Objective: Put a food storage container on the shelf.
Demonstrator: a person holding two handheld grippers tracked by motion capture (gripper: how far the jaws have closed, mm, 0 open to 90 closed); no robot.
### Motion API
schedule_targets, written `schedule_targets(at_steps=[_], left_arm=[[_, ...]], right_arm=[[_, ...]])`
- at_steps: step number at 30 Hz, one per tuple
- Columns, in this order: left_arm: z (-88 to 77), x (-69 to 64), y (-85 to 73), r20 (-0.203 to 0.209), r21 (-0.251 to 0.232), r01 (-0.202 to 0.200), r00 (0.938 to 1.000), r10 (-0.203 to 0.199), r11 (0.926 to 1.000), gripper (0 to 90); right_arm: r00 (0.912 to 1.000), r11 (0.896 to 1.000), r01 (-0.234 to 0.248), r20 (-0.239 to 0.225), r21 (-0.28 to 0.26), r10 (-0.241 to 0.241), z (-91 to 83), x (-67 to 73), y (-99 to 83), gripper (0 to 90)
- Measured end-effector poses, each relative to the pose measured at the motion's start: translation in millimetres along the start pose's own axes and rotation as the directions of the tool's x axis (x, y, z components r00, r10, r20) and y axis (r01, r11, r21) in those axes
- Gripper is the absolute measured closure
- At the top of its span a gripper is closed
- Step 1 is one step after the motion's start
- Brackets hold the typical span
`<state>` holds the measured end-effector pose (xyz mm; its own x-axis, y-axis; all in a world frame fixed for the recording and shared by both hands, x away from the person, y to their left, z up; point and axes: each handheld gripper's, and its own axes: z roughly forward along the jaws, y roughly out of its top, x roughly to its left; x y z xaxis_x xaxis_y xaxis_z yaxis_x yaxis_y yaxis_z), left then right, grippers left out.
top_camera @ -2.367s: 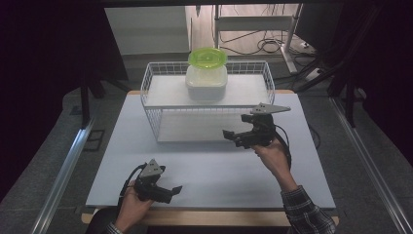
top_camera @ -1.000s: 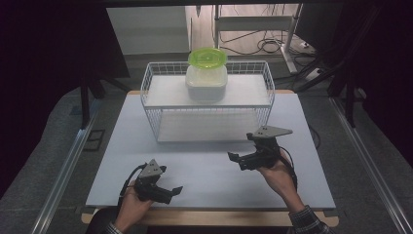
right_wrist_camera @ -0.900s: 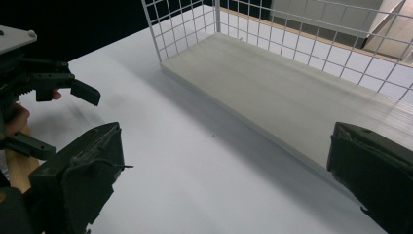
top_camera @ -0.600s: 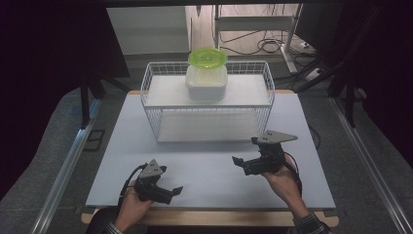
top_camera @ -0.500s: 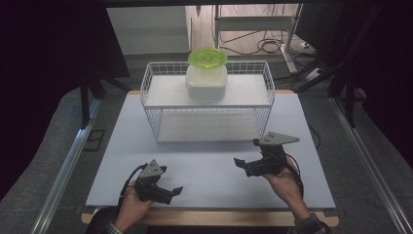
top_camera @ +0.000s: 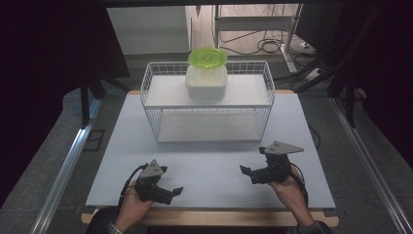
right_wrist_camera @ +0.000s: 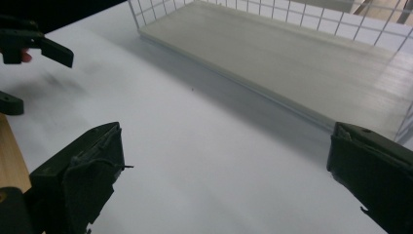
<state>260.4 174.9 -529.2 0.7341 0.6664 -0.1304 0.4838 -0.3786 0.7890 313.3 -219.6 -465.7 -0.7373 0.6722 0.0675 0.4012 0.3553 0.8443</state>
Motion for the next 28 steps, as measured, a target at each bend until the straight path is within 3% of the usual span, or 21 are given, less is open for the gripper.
schedule_targets(at_steps=[14, 24, 28], left_arm=[[2.3, -0.4, -0.4, 0.012, 0.01, -0.007, 0.9999, 0.007, 0.9999, 1.3], [3.5, -1.2, -0.5, 0.017, 0.015, -0.007, 0.9998, 0.007, 0.9999, 1.4], [3.7, -0.9, 0.1, 0.019, 0.011, -0.005, 0.9998, 0.004, 0.9999, 1.4]], right_arm=[[0.9995, 0.998, -0.002, 0.032, 0.059, 0.0, 9.3, -1.4, -24.7, 0.4], [0.9995, 0.987, 0.004, 0.031, 0.158, -0.009, 27.0, 0.9, -38.3, 0.4], [0.9994, 0.988, 0.004, 0.033, 0.156, -0.009, 27.5, 0.8, -38.1, 0.4]])
